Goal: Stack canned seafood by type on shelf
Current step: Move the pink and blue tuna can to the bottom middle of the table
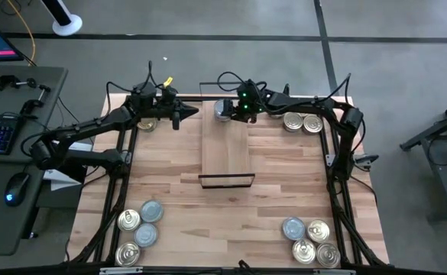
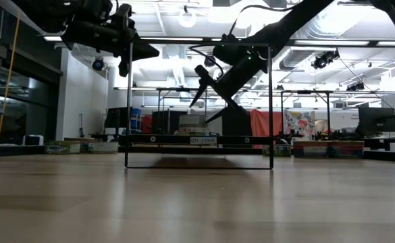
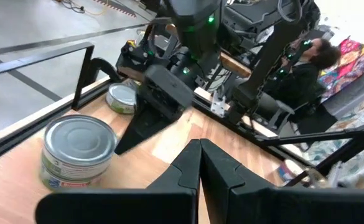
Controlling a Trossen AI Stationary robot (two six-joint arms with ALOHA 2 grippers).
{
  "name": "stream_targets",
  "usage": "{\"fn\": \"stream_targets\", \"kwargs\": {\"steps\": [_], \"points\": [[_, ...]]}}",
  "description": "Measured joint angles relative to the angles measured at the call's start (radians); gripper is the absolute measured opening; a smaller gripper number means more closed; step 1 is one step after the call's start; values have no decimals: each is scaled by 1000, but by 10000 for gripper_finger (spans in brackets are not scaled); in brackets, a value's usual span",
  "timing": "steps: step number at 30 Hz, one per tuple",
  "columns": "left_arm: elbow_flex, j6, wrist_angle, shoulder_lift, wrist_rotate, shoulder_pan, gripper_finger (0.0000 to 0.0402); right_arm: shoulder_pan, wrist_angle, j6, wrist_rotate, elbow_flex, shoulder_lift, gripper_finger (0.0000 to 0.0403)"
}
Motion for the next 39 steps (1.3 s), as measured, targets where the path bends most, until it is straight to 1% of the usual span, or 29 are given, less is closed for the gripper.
{"fn": "stream_targets", "kwargs": {"steps": [2,4,7,10,12,14,17,19,20,22,24,25,26,29,31,35,37,39], "points": [[0,-4,2,-18,43,0,0,0,-46,-81,-31,0,-25,272],[0,4,-5,-38,86,-3,0,2,-118,-158,-29,0,-64,272],[0,23,-29,-63,101,-17,0,7,-276,-271,10,0,-132,272],[0,50,-36,-80,101,-33,0,24,-485,-368,91,0,-214,271],[0,64,-34,-81,100,-49,0,44,-606,-391,139,-23,-267,264],[0,77,-37,-78,101,-67,0,70,-675,-375,163,-83,-321,248],[0,93,-34,-72,100,-103,0,120,-690,-269,168,-216,-425,209],[0,93,-24,-70,100,-129,0,147,-695,-193,174,-317,-501,172],[0,93,-13,-70,100,-145,0,158,-702,-148,194,-367,-540,149],[0,88,23,-70,91,-176,0,159,-713,-38,275,-460,-616,98],[0,61,77,-70,67,-212,0,135,-667,64,377,-543,-686,39],[0,47,113,-70,36,-235,0,117,-621,93,426,-581,-711,19],[0,34,150,-70,-3,-261,0,93,-563,109,463,-618,-729,12],[0,25,234,-70,-161,-354,0,10,-393,108,548,-699,-741,15],[0,25,270,-68,-293,-427,0,-51,-332,87,605,-736,-725,5],[1,21,273,-50,-525,-589,0,-157,-270,-30,674,-756,-698,5],[1,6,268,-34,-620,-677,0,-190,-246,-109,684,-758,-686,1],[3,-6,270,-11,-725,-761,0,-210,-176,-184,678,-758,-674,1]]}}
